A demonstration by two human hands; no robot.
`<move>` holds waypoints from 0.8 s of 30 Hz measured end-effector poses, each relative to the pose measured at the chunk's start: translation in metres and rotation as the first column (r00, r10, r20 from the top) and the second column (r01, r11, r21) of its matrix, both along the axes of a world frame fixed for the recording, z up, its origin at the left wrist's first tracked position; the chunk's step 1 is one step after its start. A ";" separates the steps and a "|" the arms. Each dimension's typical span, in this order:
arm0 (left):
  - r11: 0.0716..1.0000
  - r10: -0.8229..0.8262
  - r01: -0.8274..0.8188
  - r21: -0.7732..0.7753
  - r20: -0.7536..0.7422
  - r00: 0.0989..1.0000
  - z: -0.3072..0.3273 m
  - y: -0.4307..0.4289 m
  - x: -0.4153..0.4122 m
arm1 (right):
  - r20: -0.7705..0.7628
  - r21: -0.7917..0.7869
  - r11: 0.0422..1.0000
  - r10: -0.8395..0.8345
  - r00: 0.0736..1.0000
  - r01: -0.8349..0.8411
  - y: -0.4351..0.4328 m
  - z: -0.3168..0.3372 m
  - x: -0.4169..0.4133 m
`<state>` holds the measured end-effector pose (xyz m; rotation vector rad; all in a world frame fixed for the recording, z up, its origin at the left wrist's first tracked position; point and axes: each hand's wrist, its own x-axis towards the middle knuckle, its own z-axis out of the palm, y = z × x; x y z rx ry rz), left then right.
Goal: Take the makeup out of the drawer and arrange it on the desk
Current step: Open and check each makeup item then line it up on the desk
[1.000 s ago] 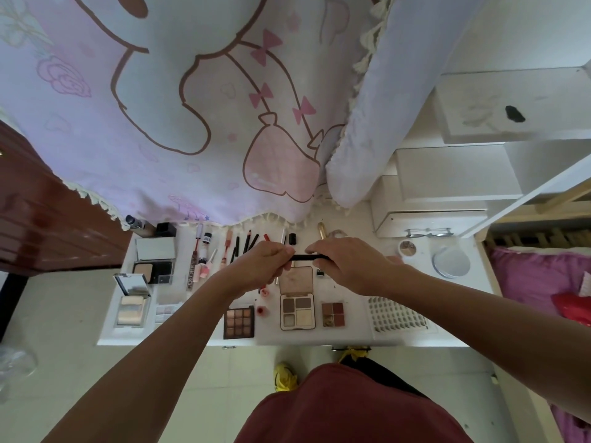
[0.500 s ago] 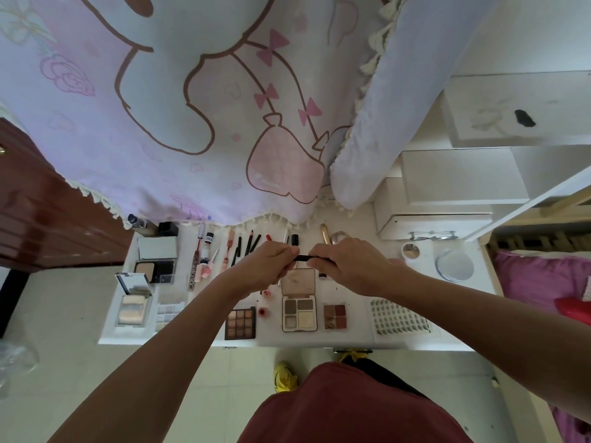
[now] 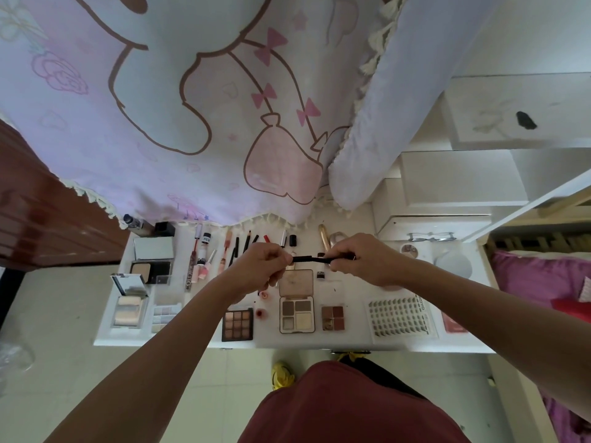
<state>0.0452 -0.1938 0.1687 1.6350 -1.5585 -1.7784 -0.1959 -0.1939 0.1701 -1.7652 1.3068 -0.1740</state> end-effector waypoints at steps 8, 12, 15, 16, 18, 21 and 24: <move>0.956 0.289 -0.288 0.054 -0.015 0.957 -0.019 -0.005 0.010 | 0.035 0.071 0.968 -0.244 0.969 0.242 -0.014 -0.025 -0.025; 0.914 0.399 -0.399 0.072 0.023 0.917 -0.026 0.004 0.010 | -0.016 0.082 0.921 -0.381 0.925 0.381 -0.034 -0.055 -0.020; 0.880 0.467 -0.469 0.072 0.045 0.883 -0.031 0.013 0.008 | -0.109 0.055 0.915 -0.391 0.914 0.399 -0.053 -0.080 -0.002; 0.868 0.488 -0.491 0.072 0.050 0.871 -0.032 0.016 0.008 | -0.120 0.043 0.916 -0.392 0.912 0.399 -0.059 -0.086 0.006; 0.843 0.530 -0.533 0.071 0.059 0.846 -0.033 0.023 0.008 | -0.117 0.023 0.911 -0.406 0.906 0.411 -0.068 -0.096 0.022; 0.801 0.590 -0.593 0.082 0.062 0.805 -0.037 0.030 0.008 | -0.109 0.121 0.867 -0.472 0.875 0.483 -0.082 -0.115 0.040; 0.765 0.634 -0.636 0.105 0.050 0.771 -0.039 0.035 0.008 | -0.197 0.188 0.828 -0.496 0.846 0.529 -0.094 -0.141 0.054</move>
